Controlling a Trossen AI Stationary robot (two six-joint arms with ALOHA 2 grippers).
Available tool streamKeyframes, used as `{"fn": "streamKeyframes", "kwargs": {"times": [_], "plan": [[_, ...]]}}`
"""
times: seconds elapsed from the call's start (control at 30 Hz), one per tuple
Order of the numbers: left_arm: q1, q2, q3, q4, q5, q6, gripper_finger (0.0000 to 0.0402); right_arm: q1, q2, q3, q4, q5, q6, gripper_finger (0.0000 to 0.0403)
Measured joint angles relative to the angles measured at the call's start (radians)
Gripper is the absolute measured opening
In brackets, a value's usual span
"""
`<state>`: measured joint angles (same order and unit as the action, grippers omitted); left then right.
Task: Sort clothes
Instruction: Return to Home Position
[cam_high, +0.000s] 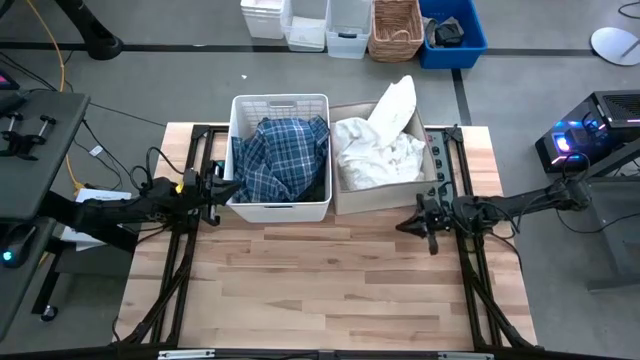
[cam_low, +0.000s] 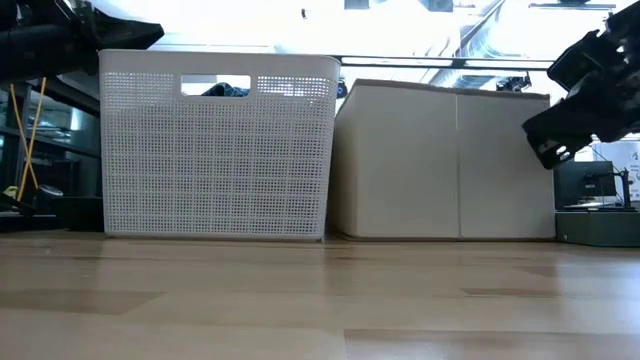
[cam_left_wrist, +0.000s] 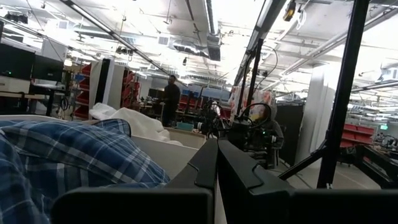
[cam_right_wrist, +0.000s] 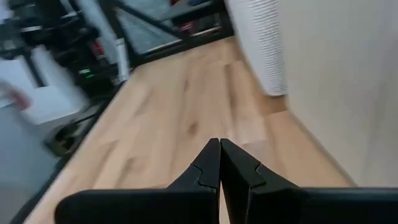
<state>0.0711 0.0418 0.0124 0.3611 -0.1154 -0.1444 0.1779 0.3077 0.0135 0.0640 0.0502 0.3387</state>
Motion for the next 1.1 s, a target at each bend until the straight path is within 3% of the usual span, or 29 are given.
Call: {"fn": "streamKeyframes", "kwargs": {"times": [1.1], "plan": [[0.0,0.0,0.0,-0.001,0.0,-0.001,0.0,0.001,0.0,0.0,-0.004,-0.047,0.001,0.0]]}}
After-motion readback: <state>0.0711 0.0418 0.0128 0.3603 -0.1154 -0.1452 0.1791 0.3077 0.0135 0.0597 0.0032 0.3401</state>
